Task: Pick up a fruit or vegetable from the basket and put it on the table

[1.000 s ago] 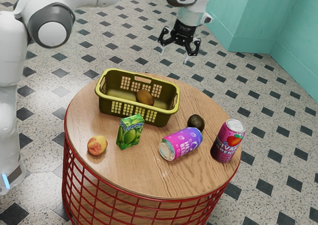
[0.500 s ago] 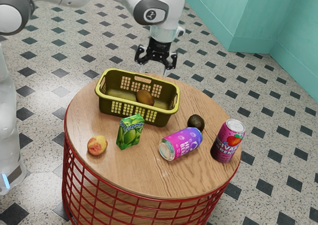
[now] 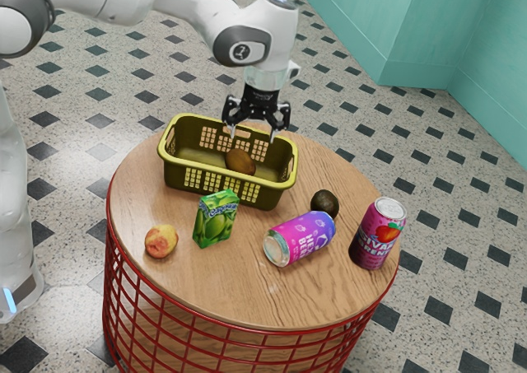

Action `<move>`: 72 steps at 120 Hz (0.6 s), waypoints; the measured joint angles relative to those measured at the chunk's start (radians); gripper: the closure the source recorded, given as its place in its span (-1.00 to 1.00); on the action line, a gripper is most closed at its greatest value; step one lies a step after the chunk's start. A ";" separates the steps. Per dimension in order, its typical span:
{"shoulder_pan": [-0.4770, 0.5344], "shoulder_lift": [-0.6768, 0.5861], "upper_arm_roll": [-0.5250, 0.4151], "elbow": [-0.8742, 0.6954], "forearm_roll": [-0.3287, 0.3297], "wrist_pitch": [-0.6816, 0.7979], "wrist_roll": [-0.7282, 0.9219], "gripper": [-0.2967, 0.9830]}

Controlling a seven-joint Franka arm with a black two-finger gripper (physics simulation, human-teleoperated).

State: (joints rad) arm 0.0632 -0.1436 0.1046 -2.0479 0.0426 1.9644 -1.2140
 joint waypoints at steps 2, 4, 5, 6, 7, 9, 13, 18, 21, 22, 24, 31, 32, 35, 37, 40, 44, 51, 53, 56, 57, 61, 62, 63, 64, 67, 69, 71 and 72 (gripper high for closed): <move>0.000 0.001 0.000 -0.003 0.000 0.004 -0.001 -0.54; 0.000 0.002 0.000 -0.006 0.000 0.008 -0.003 -0.54; 0.000 0.002 0.000 -0.008 0.000 0.010 -0.003 -0.54; 0.000 0.003 0.000 -0.009 0.000 0.011 -0.004 -0.54; 0.000 0.003 -0.001 -0.011 0.000 0.013 -0.005 -0.54; 0.001 0.003 -0.003 -0.014 0.000 0.017 -0.006 -0.54; 0.001 0.004 -0.008 -0.019 0.000 0.024 -0.009 -0.54; -0.001 0.003 -0.011 -0.027 0.000 0.032 -0.012 -0.54; -0.001 0.003 -0.012 -0.031 0.000 0.036 -0.013 -0.54; -0.001 0.003 -0.013 -0.032 0.000 0.037 -0.014 -0.54; -0.001 0.003 -0.013 -0.034 0.000 0.039 -0.015 -0.54; -0.001 0.005 -0.014 -0.048 0.000 0.054 -0.018 -0.54; -0.001 0.005 -0.014 -0.049 0.000 0.056 -0.019 -0.54; 0.000 0.006 -0.014 -0.053 0.000 0.062 -0.020 -0.54; 0.000 0.006 -0.014 -0.055 0.000 0.065 -0.021 -0.54; 0.000 0.007 -0.014 -0.057 0.000 0.070 -0.022 -0.54; 0.000 0.008 -0.014 -0.058 0.000 0.076 -0.024 -0.54; 0.000 0.011 -0.013 -0.060 0.000 0.083 -0.027 -0.54; 0.000 0.012 -0.012 -0.060 0.000 0.085 -0.027 -0.54; 0.000 0.013 -0.011 -0.061 0.000 0.087 -0.028 -0.54; 0.000 0.013 -0.011 -0.062 0.000 0.088 -0.029 -0.54; 0.000 0.013 -0.009 -0.064 0.000 0.090 -0.030 -0.54; 0.001 0.013 -0.009 -0.065 0.000 0.091 -0.030 -0.54; 0.001 0.013 -0.008 -0.065 0.000 0.092 -0.031 -0.54; 0.001 0.013 -0.008 -0.066 0.000 0.092 -0.031 -0.54; 0.002 0.013 -0.007 -0.066 0.000 0.094 -0.032 -0.54; 0.002 0.013 -0.007 -0.067 0.000 0.095 -0.032 -0.54; 0.002 0.013 -0.007 -0.067 0.000 0.095 -0.033 -0.54; 0.002 0.013 -0.007 -0.067 0.000 0.096 -0.033 -0.54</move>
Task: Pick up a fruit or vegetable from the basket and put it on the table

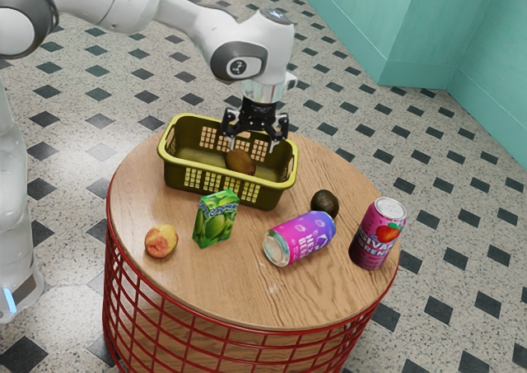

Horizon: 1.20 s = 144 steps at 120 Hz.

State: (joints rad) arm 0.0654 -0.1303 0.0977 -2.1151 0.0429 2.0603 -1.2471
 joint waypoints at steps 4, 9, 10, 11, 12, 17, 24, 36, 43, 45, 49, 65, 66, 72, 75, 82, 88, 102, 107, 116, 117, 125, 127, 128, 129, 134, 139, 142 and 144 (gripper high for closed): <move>0.001 0.002 0.000 0.000 0.000 0.001 -0.001 -0.54; 0.001 0.005 0.001 -0.003 0.000 0.003 -0.002 -0.54; 0.001 0.005 0.001 -0.003 0.000 0.003 -0.002 -0.54; 0.001 0.006 0.001 -0.004 0.000 0.003 -0.003 -0.54; 0.001 0.006 0.001 -0.004 0.000 0.004 -0.003 -0.54; 0.001 0.007 0.002 -0.006 0.001 0.005 -0.004 -0.54; 0.001 0.007 0.001 -0.008 0.001 0.006 -0.005 -0.54; 0.001 0.008 0.000 -0.017 0.001 0.012 -0.008 -0.54; 0.000 0.009 0.000 -0.023 0.001 0.015 -0.009 -0.54; 0.000 0.009 0.000 -0.025 0.001 0.016 -0.009 -0.54; 0.001 0.010 0.000 -0.027 0.001 0.019 -0.009 -0.54; 0.001 0.020 0.001 -0.030 0.001 0.026 -0.011 -0.54; 0.001 0.020 0.001 -0.030 0.001 0.026 -0.011 -0.54; 0.002 0.026 0.002 -0.030 0.001 0.028 -0.012 -0.54; 0.003 0.029 0.002 -0.030 0.001 0.028 -0.012 -0.54; 0.004 0.034 0.002 -0.030 0.001 0.031 -0.013 -0.54; 0.004 0.039 0.002 -0.030 0.001 0.034 -0.013 -0.54; 0.005 0.047 0.002 -0.035 0.001 0.044 -0.014 -0.54; 0.004 0.049 0.002 -0.037 0.001 0.047 -0.015 -0.54; 0.004 0.055 0.002 -0.040 0.001 0.053 -0.015 -0.54; 0.004 0.055 0.002 -0.040 0.001 0.054 -0.015 -0.54; 0.003 0.060 0.004 -0.041 0.001 0.060 -0.016 -0.54; 0.003 0.060 0.004 -0.042 0.001 0.061 -0.016 -0.54; 0.003 0.061 0.004 -0.042 0.001 0.062 -0.016 -0.54; 0.003 0.061 0.004 -0.042 0.001 0.062 -0.016 -0.54; 0.003 0.064 0.005 -0.043 0.001 0.065 -0.015 -0.54; 0.003 0.067 0.005 -0.043 0.001 0.067 -0.015 -0.54; 0.003 0.068 0.006 -0.044 0.001 0.068 -0.015 -0.54; 0.003 0.069 0.005 -0.044 0.001 0.069 -0.015 -0.54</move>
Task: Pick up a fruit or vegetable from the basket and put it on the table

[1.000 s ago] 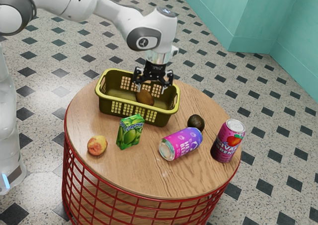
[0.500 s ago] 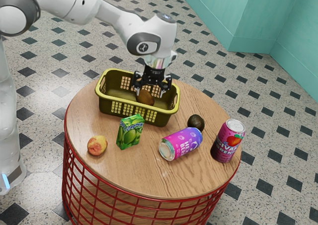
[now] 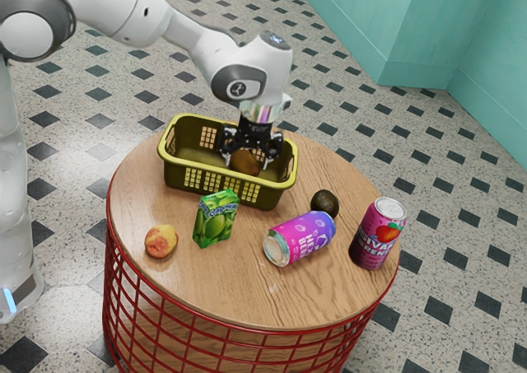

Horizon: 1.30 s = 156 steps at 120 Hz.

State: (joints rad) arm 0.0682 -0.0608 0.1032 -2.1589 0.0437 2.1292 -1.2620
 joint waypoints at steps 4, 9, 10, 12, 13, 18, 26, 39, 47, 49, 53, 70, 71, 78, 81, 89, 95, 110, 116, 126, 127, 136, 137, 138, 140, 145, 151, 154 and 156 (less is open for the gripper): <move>0.000 0.002 0.000 -0.003 0.000 0.003 0.000 -0.53; 0.002 0.004 0.000 -0.008 0.000 0.008 0.000 -0.53; 0.003 0.004 0.000 -0.008 0.000 0.008 0.000 -0.53; 0.004 0.005 0.000 -0.009 0.000 0.010 0.000 -0.52; 0.004 0.005 0.000 -0.010 0.000 0.011 0.000 -0.51; 0.004 0.006 0.000 -0.011 0.000 0.014 0.000 -0.46; 0.005 0.006 0.000 -0.012 0.000 0.018 0.000 -0.27; 0.005 0.002 -0.001 -0.012 0.002 0.020 0.000 -0.11; 0.006 -0.007 -0.001 -0.012 0.002 0.017 0.000 -0.04; 0.006 -0.011 -0.002 -0.011 0.003 0.015 0.001 -0.01; 0.007 -0.023 -0.002 -0.011 0.003 0.011 0.001 0.04; 0.010 -0.110 -0.030 -0.005 0.005 -0.026 0.001 0.07; 0.010 -0.116 -0.033 -0.003 0.005 -0.029 0.001 0.07; 0.008 -0.146 -0.056 0.009 0.005 -0.050 0.001 0.07; 0.008 -0.153 -0.067 0.026 0.006 -0.061 0.002 0.09; 0.004 -0.154 -0.092 0.099 0.006 -0.098 0.003 0.09; -0.001 -0.123 -0.107 0.181 0.005 -0.128 0.006 0.09; -0.023 0.050 -0.124 0.434 0.004 -0.212 0.017 0.11; -0.032 0.115 -0.128 0.500 0.003 -0.240 0.023 0.11; -0.038 0.201 -0.129 0.582 0.001 -0.274 0.034 0.14; -0.038 0.208 -0.129 0.588 0.001 -0.277 0.035 0.14; -0.031 0.263 -0.130 0.642 0.000 -0.299 0.046 0.15; -0.030 0.268 -0.130 0.647 0.000 -0.301 0.047 0.15; -0.030 0.273 -0.130 0.653 0.000 -0.303 0.048 0.16; -0.029 0.284 -0.130 0.664 0.000 -0.307 0.050 0.16; -0.028 0.306 -0.129 0.689 -0.001 -0.316 0.057 0.16; -0.028 0.328 -0.129 0.710 -0.001 -0.325 0.064 0.17; -0.027 0.336 -0.128 0.717 -0.001 -0.329 0.067 0.18; -0.026 0.339 -0.128 0.721 -0.001 -0.331 0.069 0.18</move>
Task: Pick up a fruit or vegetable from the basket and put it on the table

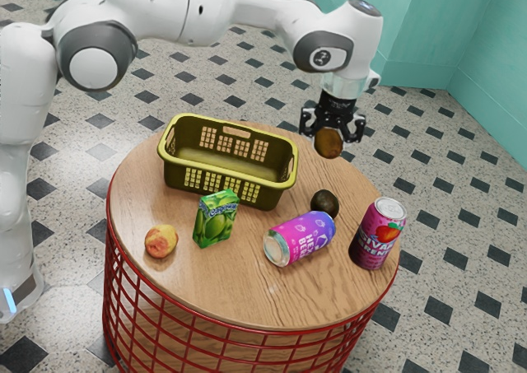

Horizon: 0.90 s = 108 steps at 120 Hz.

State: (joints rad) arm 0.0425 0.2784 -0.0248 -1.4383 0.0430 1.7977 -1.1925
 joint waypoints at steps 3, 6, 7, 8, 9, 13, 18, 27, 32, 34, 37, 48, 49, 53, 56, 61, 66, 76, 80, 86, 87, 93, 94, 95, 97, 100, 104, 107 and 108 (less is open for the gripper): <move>0.003 0.004 0.001 0.003 0.000 -0.003 0.003 0.18; 0.005 0.009 0.003 0.009 0.000 -0.006 0.006 0.18; 0.006 0.011 0.003 0.013 0.000 -0.007 0.007 0.17; 0.007 0.013 0.004 0.017 0.001 -0.007 0.008 0.17; 0.007 0.016 0.004 0.022 0.001 -0.009 0.009 0.17; 0.010 0.033 0.005 0.047 0.002 -0.015 0.013 0.18; 0.012 0.058 0.005 0.079 0.003 -0.024 0.017 0.16; 0.015 0.098 0.006 0.129 0.004 -0.040 0.025 0.13; 0.020 0.116 0.006 0.152 0.004 -0.048 0.029 0.13; 0.022 0.122 0.006 0.159 0.003 -0.051 0.030 0.15; 0.023 0.131 0.006 0.169 0.003 -0.056 0.032 0.19; 0.025 0.144 0.006 0.184 0.002 -0.069 0.039 0.13; 0.025 0.145 0.006 0.184 0.002 -0.070 0.040 0.13; 0.025 0.146 0.005 0.186 0.002 -0.074 0.042 0.12; 0.025 0.147 0.005 0.187 0.002 -0.076 0.044 0.12; 0.025 0.147 0.005 0.187 0.001 -0.078 0.046 0.06; 0.025 0.146 0.004 0.187 -0.002 -0.079 0.049 -0.09; 0.025 0.141 0.003 0.188 -0.006 -0.077 0.054 -0.29; 0.025 0.140 0.003 0.189 -0.007 -0.076 0.056 -0.34; 0.025 0.139 0.003 0.193 -0.007 -0.075 0.058 -0.40; 0.025 0.139 0.003 0.193 -0.007 -0.075 0.059 -0.41; 0.025 0.139 0.004 0.201 -0.006 -0.075 0.061 -0.44; 0.025 0.139 0.004 0.202 -0.006 -0.075 0.061 -0.45; 0.025 0.139 0.004 0.204 -0.006 -0.076 0.062 -0.45; 0.025 0.139 0.005 0.207 -0.006 -0.076 0.062 -0.46; 0.026 0.139 0.005 0.209 -0.007 -0.076 0.064 -0.48; 0.026 0.139 0.006 0.211 -0.007 -0.077 0.065 -0.49; 0.026 0.139 0.006 0.212 -0.008 -0.077 0.066 -0.50; 0.026 0.139 0.006 0.212 -0.008 -0.077 0.066 -0.50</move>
State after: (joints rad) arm 0.0687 0.4179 -0.0187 -1.2258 0.0353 1.7204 -1.1265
